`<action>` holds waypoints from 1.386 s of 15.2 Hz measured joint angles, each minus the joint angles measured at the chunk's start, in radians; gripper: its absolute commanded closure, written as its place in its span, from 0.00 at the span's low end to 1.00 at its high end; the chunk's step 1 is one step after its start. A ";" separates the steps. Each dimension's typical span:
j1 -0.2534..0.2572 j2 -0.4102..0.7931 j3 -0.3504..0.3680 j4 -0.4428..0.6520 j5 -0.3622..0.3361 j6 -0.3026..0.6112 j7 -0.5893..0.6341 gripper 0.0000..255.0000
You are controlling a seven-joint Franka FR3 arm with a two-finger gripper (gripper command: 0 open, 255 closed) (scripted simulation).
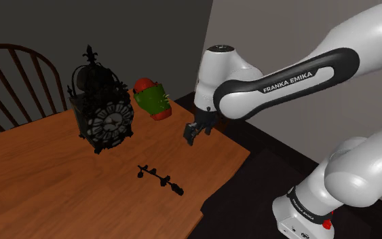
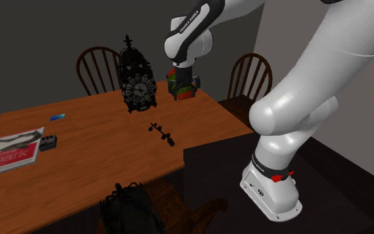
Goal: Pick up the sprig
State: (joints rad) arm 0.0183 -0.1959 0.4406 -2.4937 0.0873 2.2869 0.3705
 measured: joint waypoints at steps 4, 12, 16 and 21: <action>-0.005 0.170 0.049 0.051 -0.117 0.081 0.144 0.00; 0.088 0.539 0.002 0.230 -0.412 0.161 0.440 0.00; 0.173 0.710 -0.058 0.344 -0.508 0.173 0.545 0.00; 0.235 0.842 -0.103 0.446 -0.556 0.177 0.600 0.00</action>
State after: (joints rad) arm 0.2536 0.6464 0.3374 -2.0472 -0.4692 2.4644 0.9708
